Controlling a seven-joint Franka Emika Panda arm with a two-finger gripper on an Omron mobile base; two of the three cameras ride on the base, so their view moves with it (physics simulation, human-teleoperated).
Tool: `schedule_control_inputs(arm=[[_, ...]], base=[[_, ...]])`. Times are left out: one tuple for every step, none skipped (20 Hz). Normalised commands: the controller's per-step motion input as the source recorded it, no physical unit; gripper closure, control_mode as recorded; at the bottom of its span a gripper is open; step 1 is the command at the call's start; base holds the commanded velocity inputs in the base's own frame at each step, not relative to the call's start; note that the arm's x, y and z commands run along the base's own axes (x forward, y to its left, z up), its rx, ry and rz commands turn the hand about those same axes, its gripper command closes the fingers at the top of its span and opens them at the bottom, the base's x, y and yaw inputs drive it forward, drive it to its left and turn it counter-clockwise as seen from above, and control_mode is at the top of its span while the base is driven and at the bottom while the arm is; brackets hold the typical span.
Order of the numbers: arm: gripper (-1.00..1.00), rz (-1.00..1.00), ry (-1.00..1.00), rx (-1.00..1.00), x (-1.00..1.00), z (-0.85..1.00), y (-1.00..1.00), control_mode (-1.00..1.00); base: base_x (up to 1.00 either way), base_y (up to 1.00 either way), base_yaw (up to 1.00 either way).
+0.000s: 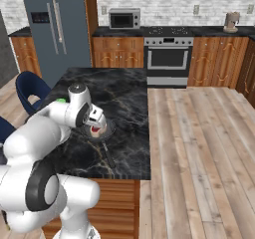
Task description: Pick up the pan with the steak in it and place it on the dining table. Then place the steak on the plate.
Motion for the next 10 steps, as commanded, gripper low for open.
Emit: schedule_control_inputs(arm=[[-1.00,-0.04,0.00,0.00,0.36,0.00,0.00,-1.00],[-1.00,-0.02,0.00,0.00,0.34,0.00,0.00,-1.00],[-1.00,-0.01,0.00,0.00,0.31,0.00,0.00,-1.00],[-1.00,0.00,-0.02,-0.01,0.24,-0.01,0.00,-1.00],[-1.00,0.00,-0.03,-0.01,0.19,-0.03,0.00,-1.00],[-1.00,0.00,-0.05,-0.02,0.15,-0.04,0.00,-1.00],[-1.00,0.00,-0.07,-0.02,0.09,-0.05,0.00,-1.00],[-1.00,0.00,-0.07,-0.03,0.10,-0.07,0.00,-1.00],[-1.00,0.00,-0.06,-0.06,0.05,-0.09,0.00,-1.00],[-1.00,0.00,-0.07,-0.05,0.00,-0.05,0.00,-1.00]], base=[[0.00,0.00,0.00],[0.00,0.00,0.00],[0.00,0.00,0.00],[0.00,0.00,0.00],[0.00,0.00,0.00],[0.00,0.00,0.00],[0.00,0.00,0.00],[0.00,0.00,0.00],[0.00,0.00,0.00],[0.00,0.00,0.00]])
